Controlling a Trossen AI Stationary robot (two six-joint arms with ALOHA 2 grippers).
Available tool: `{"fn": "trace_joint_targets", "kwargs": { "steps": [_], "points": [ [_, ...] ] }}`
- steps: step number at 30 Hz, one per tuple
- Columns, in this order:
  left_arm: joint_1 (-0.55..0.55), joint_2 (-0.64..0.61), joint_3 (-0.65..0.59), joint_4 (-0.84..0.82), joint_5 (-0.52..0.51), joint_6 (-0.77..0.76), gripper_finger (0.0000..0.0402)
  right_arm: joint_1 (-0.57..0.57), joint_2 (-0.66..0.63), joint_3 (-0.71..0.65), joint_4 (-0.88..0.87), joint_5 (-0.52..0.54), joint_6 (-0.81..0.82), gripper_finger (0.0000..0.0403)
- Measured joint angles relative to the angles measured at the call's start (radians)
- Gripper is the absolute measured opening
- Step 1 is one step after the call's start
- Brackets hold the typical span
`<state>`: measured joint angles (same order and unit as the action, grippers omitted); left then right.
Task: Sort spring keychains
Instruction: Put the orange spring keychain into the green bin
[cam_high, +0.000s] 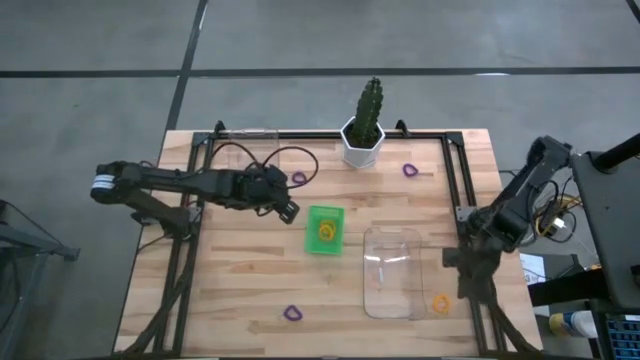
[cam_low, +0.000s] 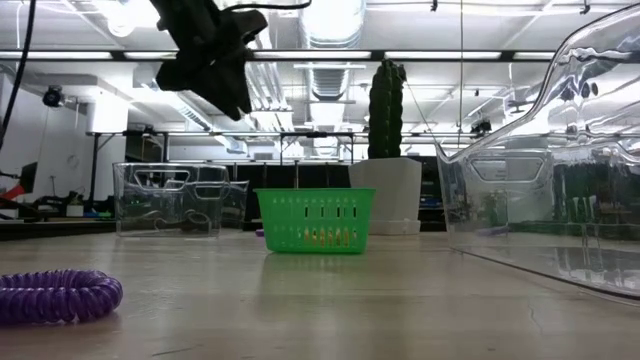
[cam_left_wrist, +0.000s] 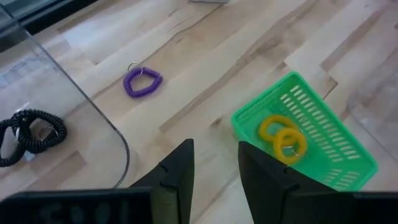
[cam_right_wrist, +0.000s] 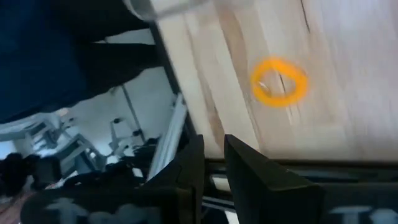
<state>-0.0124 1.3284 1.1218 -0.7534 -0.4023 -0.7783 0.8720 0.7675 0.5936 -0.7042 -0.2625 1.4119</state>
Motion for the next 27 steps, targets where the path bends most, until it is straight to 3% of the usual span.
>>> {"fn": "trace_joint_targets", "kwargs": {
  "steps": [7, 19, 27],
  "points": [
    [0.000, -0.026, -0.002, 0.019, 0.000, 0.000, 0.0117, 0.122, 0.122, -0.021, 0.003, 0.107, 0.131, 0.0059],
    [0.000, -0.026, -0.002, 0.031, 0.000, 0.017, 0.0117, 0.125, 0.353, -0.022, 0.004, 0.107, 0.149, 0.0059],
    [0.000, -0.026, -0.002, 0.031, 0.009, 0.016, 0.0117, 0.125, 0.399, -0.016, 0.013, 0.106, 0.152, 0.0059]
  ]
}}
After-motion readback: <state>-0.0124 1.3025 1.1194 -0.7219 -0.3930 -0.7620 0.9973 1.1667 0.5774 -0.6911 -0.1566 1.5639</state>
